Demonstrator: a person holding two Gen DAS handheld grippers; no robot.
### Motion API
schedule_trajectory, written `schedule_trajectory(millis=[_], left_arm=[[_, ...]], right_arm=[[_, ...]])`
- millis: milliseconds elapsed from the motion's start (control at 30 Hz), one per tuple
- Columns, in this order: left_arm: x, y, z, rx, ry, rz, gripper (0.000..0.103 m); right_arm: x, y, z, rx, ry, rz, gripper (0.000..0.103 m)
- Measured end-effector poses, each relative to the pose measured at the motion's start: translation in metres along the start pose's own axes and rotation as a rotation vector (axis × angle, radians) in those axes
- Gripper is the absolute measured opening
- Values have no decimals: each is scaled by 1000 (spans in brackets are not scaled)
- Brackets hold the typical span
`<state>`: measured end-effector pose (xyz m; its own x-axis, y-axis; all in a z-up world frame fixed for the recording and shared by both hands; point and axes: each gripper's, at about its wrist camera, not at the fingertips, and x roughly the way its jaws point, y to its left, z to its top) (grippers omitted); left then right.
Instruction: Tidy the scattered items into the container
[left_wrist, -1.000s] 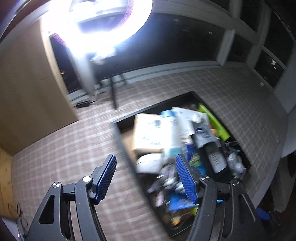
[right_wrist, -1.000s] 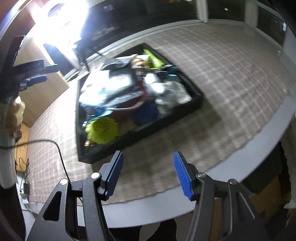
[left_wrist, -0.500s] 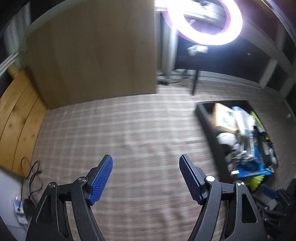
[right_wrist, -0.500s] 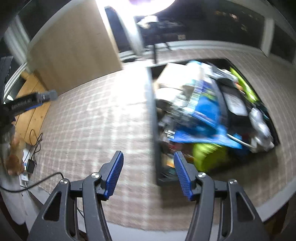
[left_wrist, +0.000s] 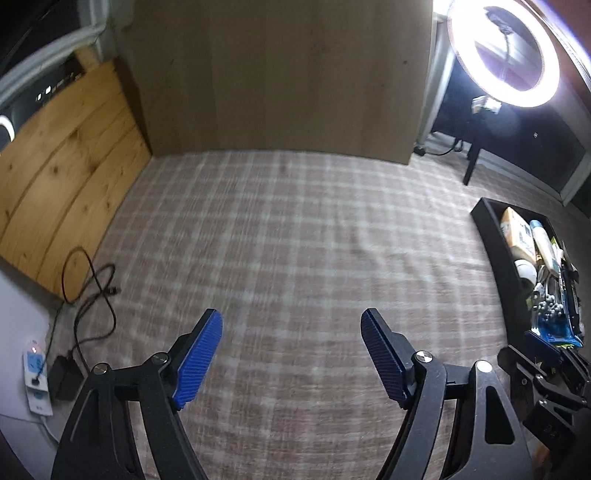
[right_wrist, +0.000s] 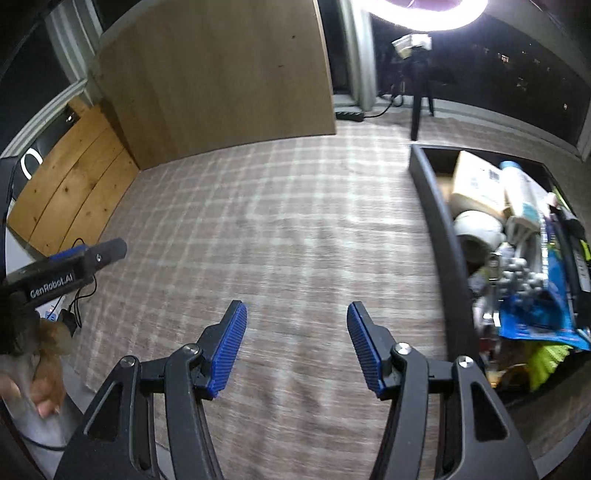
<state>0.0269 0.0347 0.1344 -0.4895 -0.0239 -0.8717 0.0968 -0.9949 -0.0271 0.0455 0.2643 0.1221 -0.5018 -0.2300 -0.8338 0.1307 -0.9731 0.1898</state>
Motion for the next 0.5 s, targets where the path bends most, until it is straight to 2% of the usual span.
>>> schedule_trajectory(millis=[267,500], left_arm=[[35,29,-13,-29,77,-6,76],[63,37,-17,-22,138,-29,76]], right_arm=[[37,16,0,11,47,-24,56],[70,26,-2,13,74,-63,56]])
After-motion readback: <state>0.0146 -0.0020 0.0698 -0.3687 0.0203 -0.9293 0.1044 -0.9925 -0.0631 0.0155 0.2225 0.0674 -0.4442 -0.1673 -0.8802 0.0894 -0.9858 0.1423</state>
